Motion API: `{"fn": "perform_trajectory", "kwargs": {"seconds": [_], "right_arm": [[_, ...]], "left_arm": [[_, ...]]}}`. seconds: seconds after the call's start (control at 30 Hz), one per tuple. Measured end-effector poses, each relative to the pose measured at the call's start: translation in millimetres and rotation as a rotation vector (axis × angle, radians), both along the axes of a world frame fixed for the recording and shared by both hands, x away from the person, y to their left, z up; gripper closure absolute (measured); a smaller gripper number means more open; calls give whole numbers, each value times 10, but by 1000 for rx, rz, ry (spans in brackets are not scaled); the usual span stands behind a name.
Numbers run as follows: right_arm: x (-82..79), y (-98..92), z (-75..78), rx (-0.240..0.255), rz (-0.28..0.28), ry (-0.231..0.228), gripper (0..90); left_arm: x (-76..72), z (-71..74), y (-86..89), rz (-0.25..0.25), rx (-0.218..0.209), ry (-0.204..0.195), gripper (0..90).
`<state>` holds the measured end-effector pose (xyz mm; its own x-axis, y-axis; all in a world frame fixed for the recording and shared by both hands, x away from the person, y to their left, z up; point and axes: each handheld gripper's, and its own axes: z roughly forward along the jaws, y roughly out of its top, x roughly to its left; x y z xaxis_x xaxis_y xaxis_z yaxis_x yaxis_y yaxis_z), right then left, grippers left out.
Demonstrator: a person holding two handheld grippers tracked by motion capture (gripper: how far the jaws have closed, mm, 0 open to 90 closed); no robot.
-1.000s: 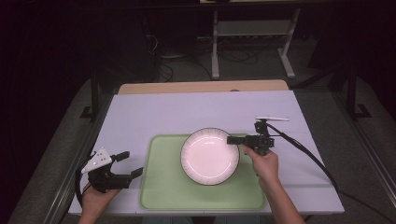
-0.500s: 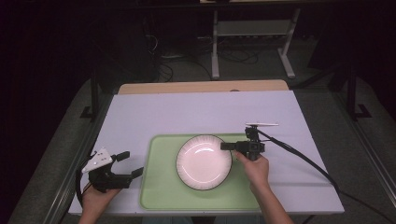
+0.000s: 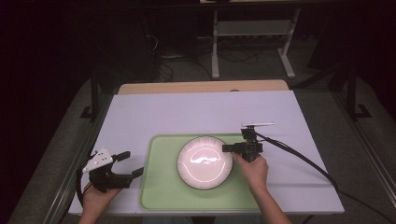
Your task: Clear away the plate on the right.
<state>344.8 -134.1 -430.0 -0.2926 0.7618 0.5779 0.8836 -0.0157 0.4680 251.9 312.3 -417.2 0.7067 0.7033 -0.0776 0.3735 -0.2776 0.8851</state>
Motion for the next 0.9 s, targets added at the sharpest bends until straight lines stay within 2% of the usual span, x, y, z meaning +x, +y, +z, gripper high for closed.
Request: {"fn": "perform_trajectory", "kwargs": {"seconds": [0.07,0.2,0.3,0.4,0.5,0.77,0.9], "right_arm": [[1,7,-4,-17,6,2,772],[-5,21,-27,-59,8,9,696],[-32,11,-6,-75,8,-12,692],[-48,-13,28,-89,10,-23,707],[-76,-35,60,-109,20,-33,759],[-96,-34,32,-148,40,-37,830],[-113,-24,22,-149,43,-36,840]], "left_arm": [[0,0,-4,0,0,0,156],[-3,1,-4,0,1,1,156],[-3,0,-1,1,0,0,156],[-4,0,-4,0,1,0,156],[-3,-2,-11,1,0,2,156],[-4,-1,-7,2,2,1,156],[-4,-2,-12,-1,3,0,156]]}}
